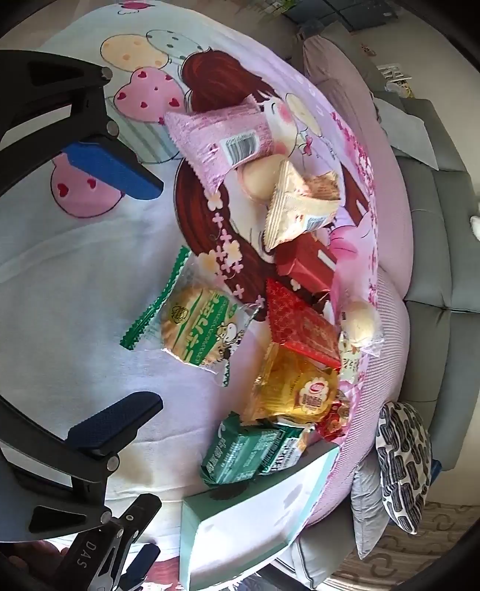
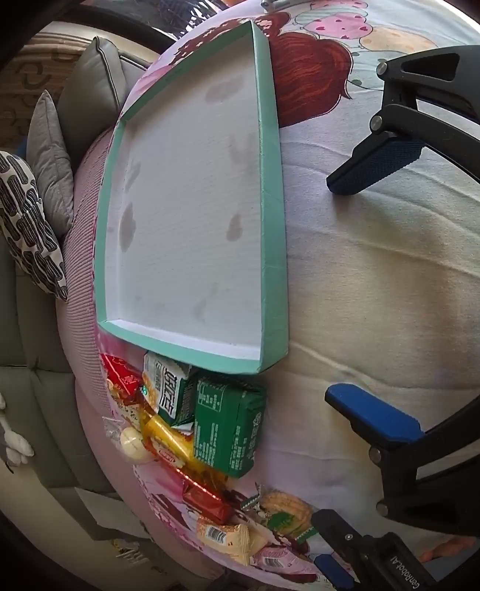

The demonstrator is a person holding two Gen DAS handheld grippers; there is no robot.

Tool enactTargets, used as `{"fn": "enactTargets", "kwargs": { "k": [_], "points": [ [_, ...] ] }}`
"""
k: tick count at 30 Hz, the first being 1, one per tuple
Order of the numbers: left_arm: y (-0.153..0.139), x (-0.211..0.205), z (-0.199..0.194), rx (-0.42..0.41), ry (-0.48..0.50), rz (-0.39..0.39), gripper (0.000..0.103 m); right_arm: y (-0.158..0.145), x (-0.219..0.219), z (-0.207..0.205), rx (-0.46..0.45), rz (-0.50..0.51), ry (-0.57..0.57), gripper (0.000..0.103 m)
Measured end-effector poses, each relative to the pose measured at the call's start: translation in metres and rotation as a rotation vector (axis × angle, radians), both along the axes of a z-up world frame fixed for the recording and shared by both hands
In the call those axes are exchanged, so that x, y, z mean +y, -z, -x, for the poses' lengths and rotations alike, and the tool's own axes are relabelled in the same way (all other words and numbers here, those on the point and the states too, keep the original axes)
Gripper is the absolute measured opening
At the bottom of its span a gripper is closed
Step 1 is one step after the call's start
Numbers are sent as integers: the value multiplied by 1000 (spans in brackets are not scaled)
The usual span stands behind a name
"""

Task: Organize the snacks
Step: 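Reach the left gripper to the pink bread bag while the right gripper reaches the green-wrapped cookie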

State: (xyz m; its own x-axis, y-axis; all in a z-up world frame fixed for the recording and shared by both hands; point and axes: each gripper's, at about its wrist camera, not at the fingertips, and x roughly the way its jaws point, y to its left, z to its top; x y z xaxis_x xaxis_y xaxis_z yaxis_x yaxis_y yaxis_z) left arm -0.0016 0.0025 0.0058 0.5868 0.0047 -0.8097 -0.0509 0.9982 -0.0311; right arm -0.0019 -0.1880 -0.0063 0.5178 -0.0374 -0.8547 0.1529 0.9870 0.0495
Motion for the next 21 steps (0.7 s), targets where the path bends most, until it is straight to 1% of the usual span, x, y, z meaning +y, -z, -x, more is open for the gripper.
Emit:
{"fn": "enactTargets", "kwargs": {
  "k": [3,4,6,7,9,10,12,14,16,20,21],
  "points": [
    [-14,9,3,-33,-14,-3,103,-7,3,1,-38,-9,-7,103],
    [-22,9,-1,-46,-22,-3,103,-9,4,1,-48,-12,-10,103],
    [-30,14,-14,-42,-41,-7,103,-13,7,2,-68,-21,-21,103],
    [-29,19,-5,-37,-47,-10,103,-15,9,2,-78,-25,-27,103],
    [-34,28,-2,-56,-60,-8,103,-19,12,2,-94,-27,-36,103],
    [-34,34,-3,-44,-67,-1,103,-21,15,2,-103,-29,-42,103],
    [-35,43,5,-73,-73,18,103,-24,22,1,-118,-37,-64,103],
    [-32,51,5,-51,-84,46,103,-26,32,0,-132,-46,-94,103],
    [-26,59,0,15,-93,85,103,-27,45,-3,-141,-51,-128,103],
    [-24,72,-5,60,-115,54,103,-31,76,-6,-165,-75,-214,103],
    [-23,78,-7,70,-127,57,103,-31,83,-7,-168,-82,-235,103]
  ]
}}
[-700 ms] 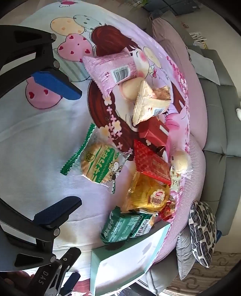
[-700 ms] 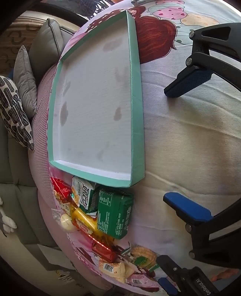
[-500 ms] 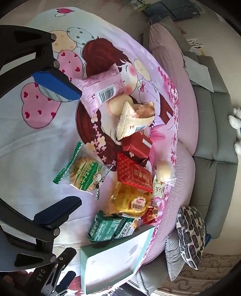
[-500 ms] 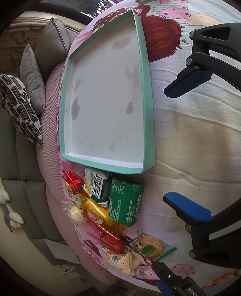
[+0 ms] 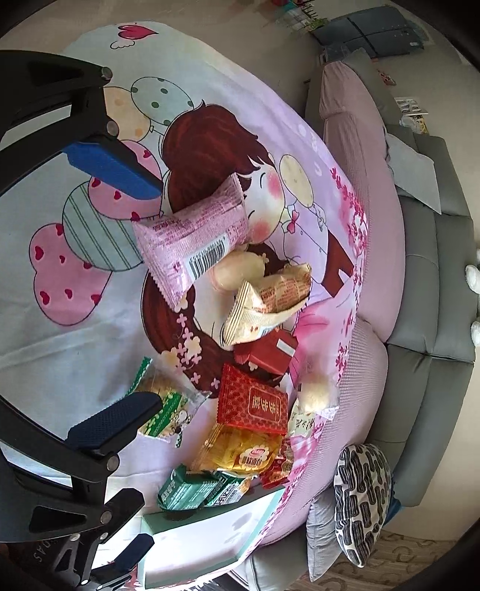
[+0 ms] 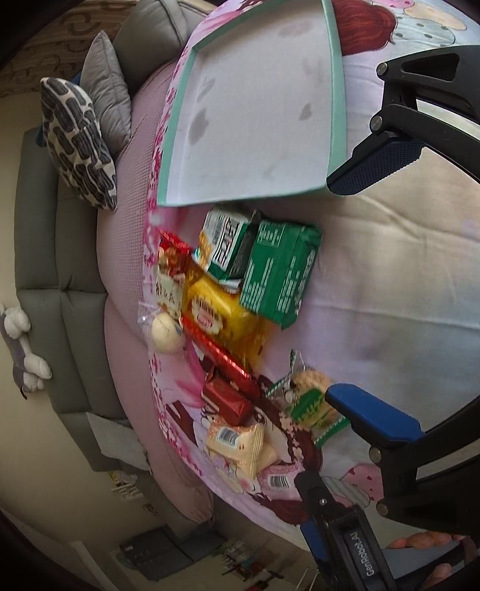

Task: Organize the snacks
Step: 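Reach the left gripper to the pink bread bag while the right gripper reaches the green-wrapped cookie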

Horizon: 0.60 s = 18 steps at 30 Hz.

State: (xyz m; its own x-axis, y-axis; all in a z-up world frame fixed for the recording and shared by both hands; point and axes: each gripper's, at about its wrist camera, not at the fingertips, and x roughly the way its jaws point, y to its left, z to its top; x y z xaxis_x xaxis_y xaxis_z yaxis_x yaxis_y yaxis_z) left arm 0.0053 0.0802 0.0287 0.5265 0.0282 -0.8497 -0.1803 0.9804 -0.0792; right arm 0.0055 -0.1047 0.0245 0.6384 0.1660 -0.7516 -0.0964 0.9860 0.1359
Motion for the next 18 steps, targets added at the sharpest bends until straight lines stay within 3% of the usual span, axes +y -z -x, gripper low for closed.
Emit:
{"fn": "enactTargets", "kwargs": {
  "k": [5,12,18],
  "points": [
    [1,30,-5,-54,-56,26,103,4,32,-11,12,-5,-68,103],
    [13,54,-23,-55,-91,88,103,8,60,-27,17,-41,-109,103],
    [20,57,-38,-26,-93,66,103,23,76,-40,74,-36,-96,103]
  ]
}}
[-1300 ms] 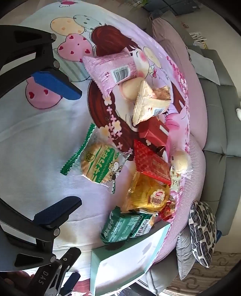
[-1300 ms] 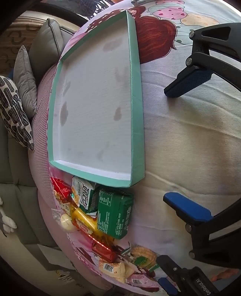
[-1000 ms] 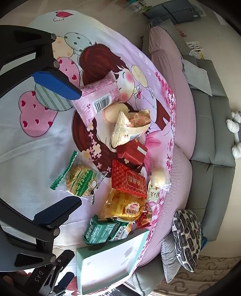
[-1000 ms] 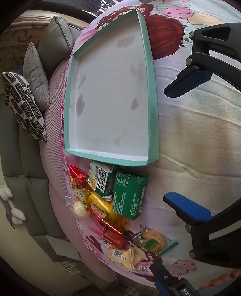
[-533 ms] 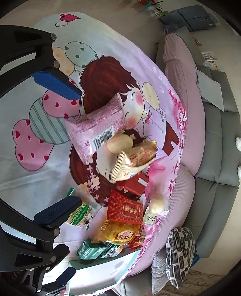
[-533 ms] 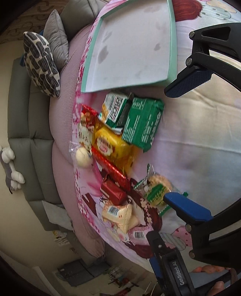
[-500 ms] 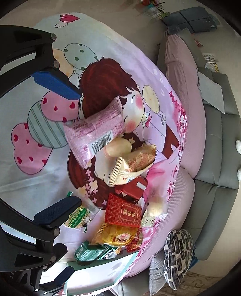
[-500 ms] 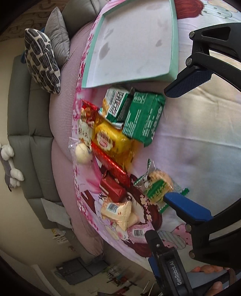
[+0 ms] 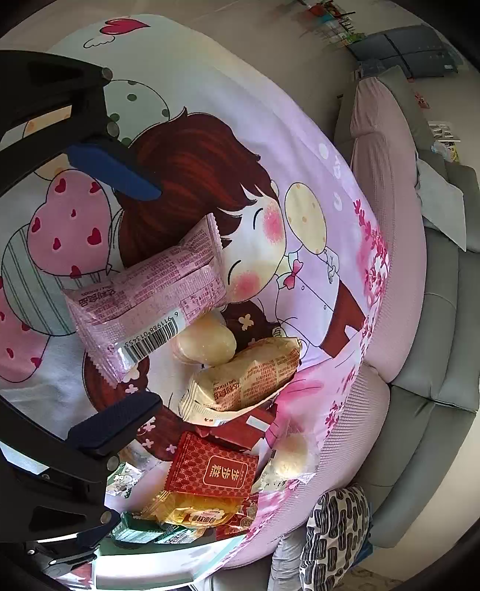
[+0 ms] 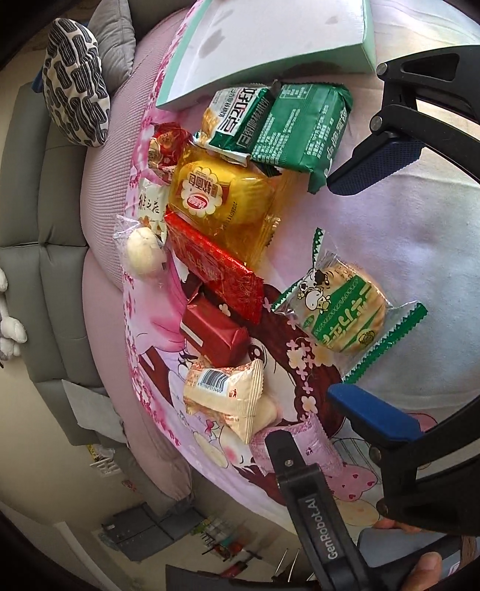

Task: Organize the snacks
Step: 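Reach the left gripper to the pink bread bag while the right gripper reaches the green-wrapped cookie, then grasp the pink bag with the left gripper while the right gripper grasps the green-wrapped cookie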

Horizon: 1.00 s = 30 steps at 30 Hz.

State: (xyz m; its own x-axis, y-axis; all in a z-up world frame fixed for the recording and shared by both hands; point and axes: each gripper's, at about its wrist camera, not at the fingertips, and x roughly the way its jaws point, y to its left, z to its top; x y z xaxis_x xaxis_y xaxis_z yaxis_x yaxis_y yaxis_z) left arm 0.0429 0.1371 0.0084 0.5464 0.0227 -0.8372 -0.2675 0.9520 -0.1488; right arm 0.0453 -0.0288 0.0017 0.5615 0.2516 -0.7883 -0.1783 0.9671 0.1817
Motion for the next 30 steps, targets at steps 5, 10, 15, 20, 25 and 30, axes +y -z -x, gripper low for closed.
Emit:
{"fn": "enactTargets", "kwargs": {
  "k": [5,10,15,20,25,30],
  "points": [
    [6,5,-7,11,-18,-4,97,7,8,-3,20,31,-5,91],
    [13,9,-10,28,-19,25,83,8,12,-3,24,14,-29,72],
    [13,7,-11,17,-2,47,60,6,11,-1,22,18,-30,62],
    [13,7,-8,13,0,64,49,5,8,-2,28,0,-28,54],
    [9,11,-4,6,-5,86,42,3,5,-2,20,-2,-21,52],
    [4,13,2,4,-21,101,41,-1,1,0,10,-20,-18,51]
  ]
}}
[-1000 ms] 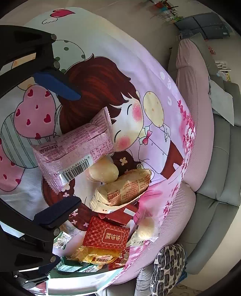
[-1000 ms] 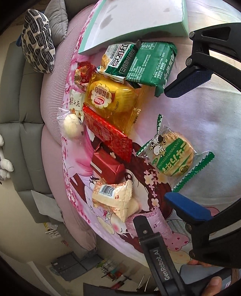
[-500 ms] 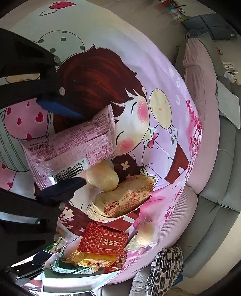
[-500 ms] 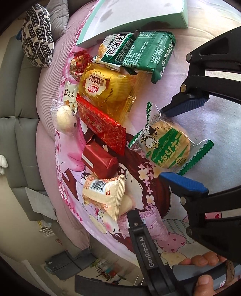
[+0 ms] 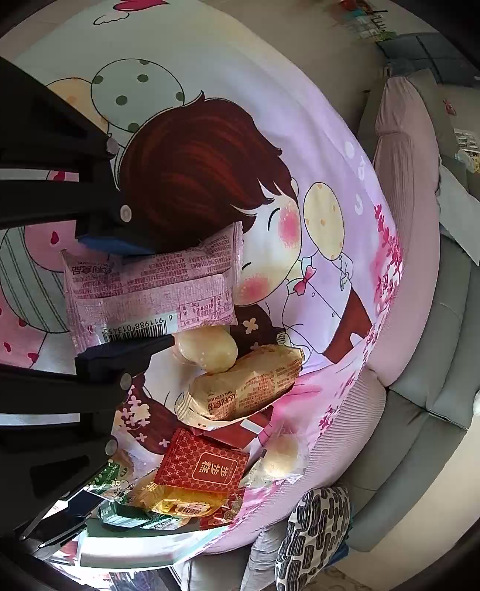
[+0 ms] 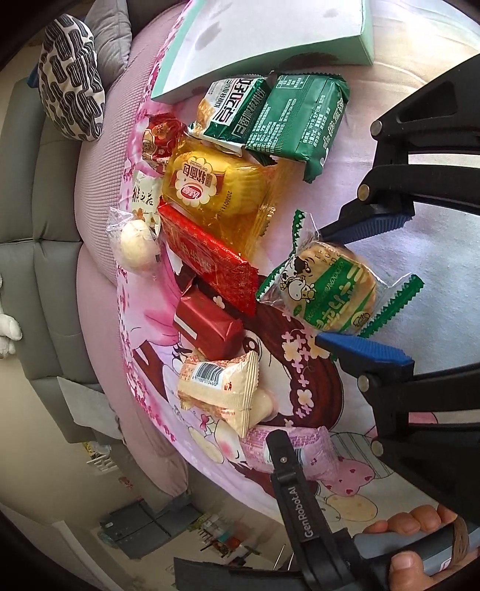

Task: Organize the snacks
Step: 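Grasp the pink bag with the left gripper while the right gripper grasps the green-wrapped cookie, then carry the pink bag and green-wrapped cookie over the mint-green tray with both grippers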

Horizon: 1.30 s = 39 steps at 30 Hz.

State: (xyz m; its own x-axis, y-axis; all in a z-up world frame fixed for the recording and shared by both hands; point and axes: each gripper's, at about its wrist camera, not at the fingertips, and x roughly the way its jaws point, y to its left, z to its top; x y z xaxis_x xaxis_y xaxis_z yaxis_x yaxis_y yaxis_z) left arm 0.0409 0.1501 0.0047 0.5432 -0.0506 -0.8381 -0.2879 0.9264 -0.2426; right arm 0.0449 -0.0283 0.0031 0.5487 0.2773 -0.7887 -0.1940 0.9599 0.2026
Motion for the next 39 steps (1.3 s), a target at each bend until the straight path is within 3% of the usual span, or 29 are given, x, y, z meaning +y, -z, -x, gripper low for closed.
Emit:
{"fn": "enactTargets", "kwargs": {
  "k": [17,24,39],
  "points": [
    [-62,-9,21,-122,-26,-21,41,-44,-27,12,-134,-73,49,51],
    [-84,-52,5,-165,74,-22,41,-57,-64,13,-178,-79,136,51],
    [-95,-193,-27,-203,376,8,41,-65,-213,30,-221,-68,494,51]
  ]
}}
